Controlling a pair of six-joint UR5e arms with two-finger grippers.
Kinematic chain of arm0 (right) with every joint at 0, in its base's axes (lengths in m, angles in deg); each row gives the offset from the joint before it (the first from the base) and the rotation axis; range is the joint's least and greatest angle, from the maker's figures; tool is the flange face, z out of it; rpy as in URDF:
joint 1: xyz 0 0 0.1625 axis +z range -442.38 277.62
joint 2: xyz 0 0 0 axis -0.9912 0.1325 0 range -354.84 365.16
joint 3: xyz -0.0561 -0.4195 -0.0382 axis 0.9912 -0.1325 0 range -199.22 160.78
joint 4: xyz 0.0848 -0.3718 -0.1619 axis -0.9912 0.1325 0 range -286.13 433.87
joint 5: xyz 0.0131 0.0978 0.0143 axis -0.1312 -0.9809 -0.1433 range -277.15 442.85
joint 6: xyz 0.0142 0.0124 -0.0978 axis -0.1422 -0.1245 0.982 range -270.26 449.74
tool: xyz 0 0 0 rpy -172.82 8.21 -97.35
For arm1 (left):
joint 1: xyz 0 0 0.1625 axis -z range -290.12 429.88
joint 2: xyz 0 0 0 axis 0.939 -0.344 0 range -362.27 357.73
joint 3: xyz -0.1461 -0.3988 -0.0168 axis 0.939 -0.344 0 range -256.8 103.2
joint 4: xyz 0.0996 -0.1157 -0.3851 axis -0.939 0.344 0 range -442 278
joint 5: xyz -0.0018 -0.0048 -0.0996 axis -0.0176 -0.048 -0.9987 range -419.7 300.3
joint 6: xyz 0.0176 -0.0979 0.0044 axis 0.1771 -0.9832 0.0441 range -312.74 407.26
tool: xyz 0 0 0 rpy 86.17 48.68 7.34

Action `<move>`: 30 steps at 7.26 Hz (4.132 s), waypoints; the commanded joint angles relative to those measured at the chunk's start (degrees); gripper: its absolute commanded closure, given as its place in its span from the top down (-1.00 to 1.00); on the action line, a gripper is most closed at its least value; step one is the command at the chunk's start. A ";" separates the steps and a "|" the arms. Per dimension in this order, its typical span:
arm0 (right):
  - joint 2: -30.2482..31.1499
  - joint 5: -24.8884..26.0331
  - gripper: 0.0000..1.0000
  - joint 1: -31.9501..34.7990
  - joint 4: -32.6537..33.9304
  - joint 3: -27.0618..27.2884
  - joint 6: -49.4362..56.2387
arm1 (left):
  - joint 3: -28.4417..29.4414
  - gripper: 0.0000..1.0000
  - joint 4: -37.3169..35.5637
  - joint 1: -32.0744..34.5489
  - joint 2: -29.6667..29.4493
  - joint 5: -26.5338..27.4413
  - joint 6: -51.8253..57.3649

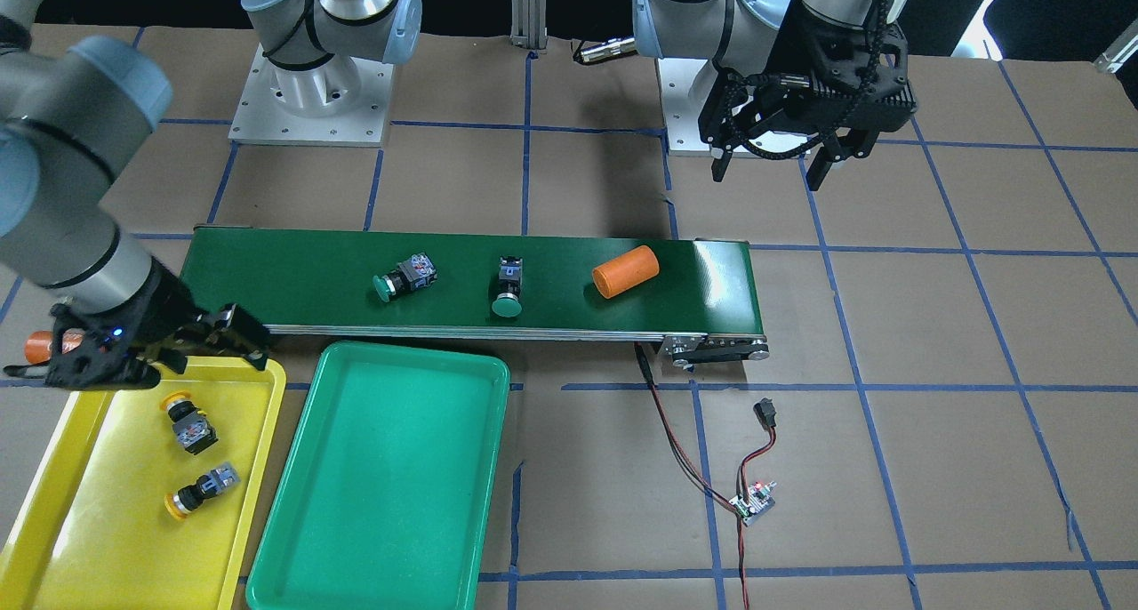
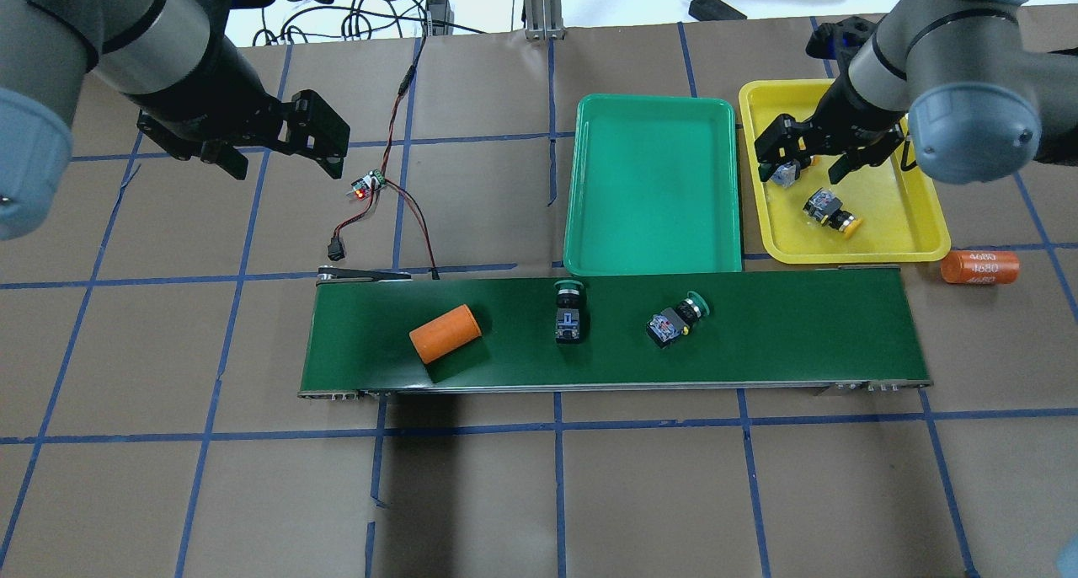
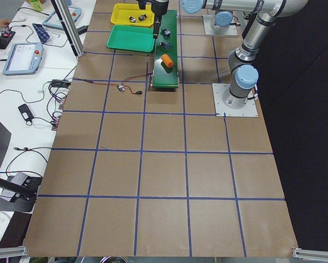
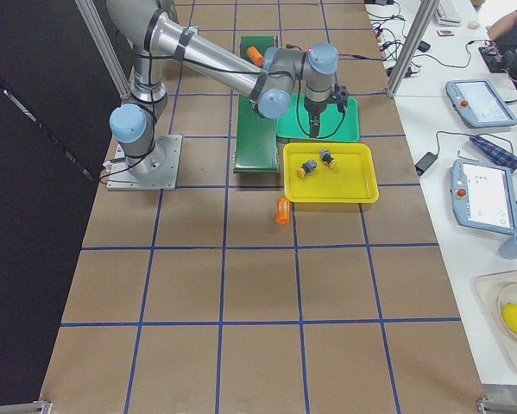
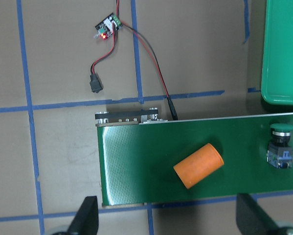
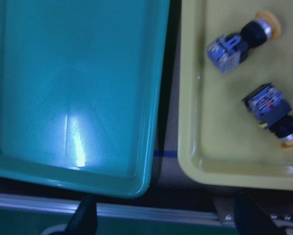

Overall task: Sort buttons by color to trays
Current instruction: 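Lower yellow button into yellow tray, open right gripper while left lifts away, then move the right gripper down to a green button on the conveyor and grasp it, then lift the green button into the green tray and open the right gripper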

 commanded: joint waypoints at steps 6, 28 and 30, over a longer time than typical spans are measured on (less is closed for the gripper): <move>10.03 2.90 1.00 3.86 6.06 17.69 -35.25 | 4.68 1.00 8.22 -0.33 -0.19 -0.13 -0.91; -6.48 2.45 0.99 7.19 9.70 -5.83 -40.70 | 3.71 1.00 6.46 -0.41 0.08 -0.04 0.23; -6.41 2.64 1.00 7.11 3.64 -6.39 -40.71 | 3.71 1.00 6.46 -0.41 0.17 -0.04 0.23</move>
